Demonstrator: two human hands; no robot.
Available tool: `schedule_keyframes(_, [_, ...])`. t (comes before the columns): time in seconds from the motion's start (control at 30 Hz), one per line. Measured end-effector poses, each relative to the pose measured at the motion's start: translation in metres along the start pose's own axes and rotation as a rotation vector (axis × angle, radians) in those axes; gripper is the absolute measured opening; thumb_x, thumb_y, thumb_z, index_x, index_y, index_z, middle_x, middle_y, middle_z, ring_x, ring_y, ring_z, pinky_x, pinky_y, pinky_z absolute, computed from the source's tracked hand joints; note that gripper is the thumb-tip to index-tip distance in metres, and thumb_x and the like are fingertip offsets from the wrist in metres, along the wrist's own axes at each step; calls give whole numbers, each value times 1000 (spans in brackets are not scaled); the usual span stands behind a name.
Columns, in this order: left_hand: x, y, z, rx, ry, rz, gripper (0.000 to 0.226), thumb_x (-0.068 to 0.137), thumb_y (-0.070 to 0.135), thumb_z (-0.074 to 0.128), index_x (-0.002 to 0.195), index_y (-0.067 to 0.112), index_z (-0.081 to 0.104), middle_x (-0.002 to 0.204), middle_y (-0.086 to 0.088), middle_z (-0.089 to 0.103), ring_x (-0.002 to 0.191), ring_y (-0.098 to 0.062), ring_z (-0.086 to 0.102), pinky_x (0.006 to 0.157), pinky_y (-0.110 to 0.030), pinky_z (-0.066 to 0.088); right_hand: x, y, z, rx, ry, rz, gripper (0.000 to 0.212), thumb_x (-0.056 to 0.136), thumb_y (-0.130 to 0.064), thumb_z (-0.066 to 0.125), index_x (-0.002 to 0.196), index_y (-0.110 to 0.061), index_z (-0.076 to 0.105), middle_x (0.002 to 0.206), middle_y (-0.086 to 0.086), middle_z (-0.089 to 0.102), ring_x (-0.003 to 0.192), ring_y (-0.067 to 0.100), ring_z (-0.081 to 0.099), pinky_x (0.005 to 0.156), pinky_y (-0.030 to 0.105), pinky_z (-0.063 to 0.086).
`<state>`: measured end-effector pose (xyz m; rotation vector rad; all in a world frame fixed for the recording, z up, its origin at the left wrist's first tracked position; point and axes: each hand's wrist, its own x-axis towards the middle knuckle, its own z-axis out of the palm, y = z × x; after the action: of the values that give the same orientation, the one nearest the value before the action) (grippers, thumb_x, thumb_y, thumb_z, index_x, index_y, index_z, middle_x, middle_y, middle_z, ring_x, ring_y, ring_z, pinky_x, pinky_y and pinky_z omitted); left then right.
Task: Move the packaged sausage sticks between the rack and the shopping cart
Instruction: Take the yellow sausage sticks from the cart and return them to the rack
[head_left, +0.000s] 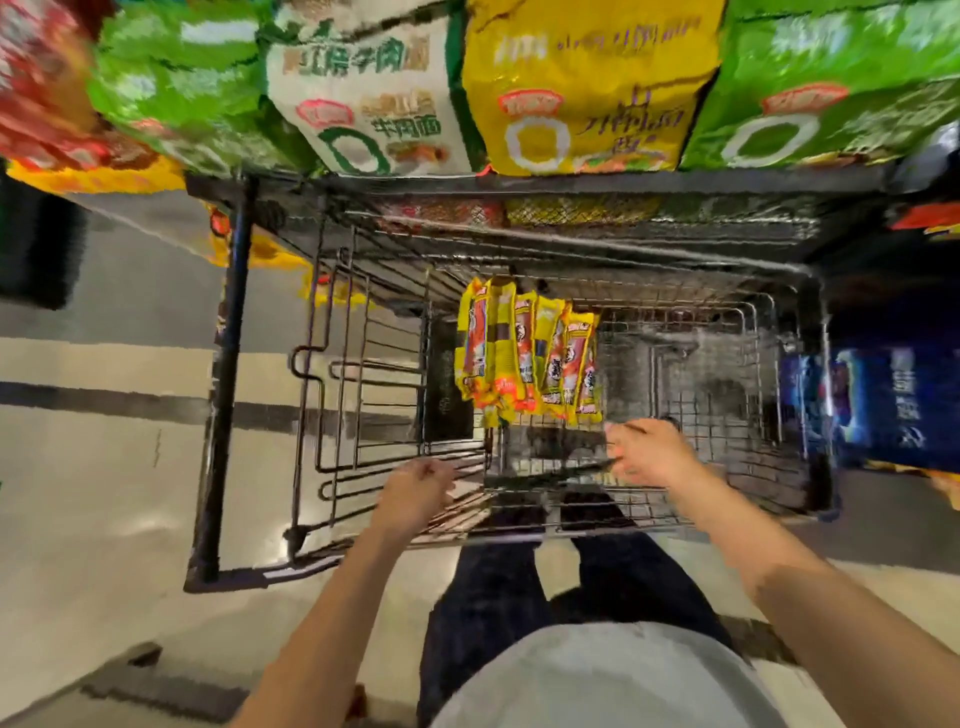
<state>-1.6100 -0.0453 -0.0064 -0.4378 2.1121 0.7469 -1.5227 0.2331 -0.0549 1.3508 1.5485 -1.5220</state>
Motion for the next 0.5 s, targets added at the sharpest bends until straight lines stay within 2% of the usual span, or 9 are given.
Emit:
schedule_keyframes(0.07, [21, 16, -2, 58, -39, 42, 18, 96, 25, 54, 101, 11, 65, 92, -7, 71, 80, -20, 66, 71, -32, 53, 13, -7, 13, 79, 16, 12, 46, 89, -27, 70, 125, -1, 57, 79, 10, 67, 47, 14, 58, 46, 24, 45])
schedule_keyframes(0.13, [45, 33, -2, 119, -77, 95, 23, 94, 32, 59, 104, 12, 66, 95, -7, 71, 86, -20, 66, 78, -35, 53, 25, -17, 26, 27, 23, -6, 34, 92, -32, 64, 115, -8, 61, 85, 7, 68, 64, 19, 62, 57, 31, 49])
schedule_keyframes(0.23, [84, 51, 3, 179, -123, 137, 30, 92, 39, 61, 108, 14, 64, 100, -3, 68, 86, -13, 62, 76, -28, 50, 47, -35, 49, -24, 4, -34, 30, 96, -37, 58, 106, -9, 61, 97, 8, 70, 77, 18, 65, 73, 33, 56])
schedule_keyframes(0.33, [126, 63, 17, 223, -109, 146, 40, 91, 40, 61, 119, 12, 60, 112, -2, 65, 101, -19, 60, 94, -35, 48, 81, -48, 74, -75, 28, -31, 34, 99, -35, 52, 117, -7, 58, 101, 12, 70, 88, 22, 70, 87, 42, 57])
schedule_keyframes(0.37, [138, 67, 23, 223, -108, 152, 42, 91, 39, 62, 123, 11, 58, 114, -1, 63, 104, -19, 59, 96, -34, 46, 94, -53, 82, -76, 29, -43, 38, 99, -35, 51, 125, -8, 56, 107, 13, 69, 90, 22, 69, 90, 45, 56])
schedule_keyframes(0.43, [163, 70, 36, 215, -109, 168, 40, 92, 34, 61, 126, 13, 57, 114, 0, 63, 102, -17, 59, 89, -28, 44, 120, -63, 97, -35, 24, -49, 51, 98, -40, 51, 139, -11, 46, 124, 13, 63, 98, 21, 65, 95, 44, 52])
schedule_keyframes(0.5, [186, 70, 51, 221, -96, 182, 29, 93, 27, 59, 121, 17, 60, 107, 0, 65, 83, -13, 59, 72, -20, 42, 146, -69, 109, -41, 18, -48, 58, 96, -46, 51, 145, -17, 40, 134, 9, 57, 111, 23, 61, 100, 41, 48])
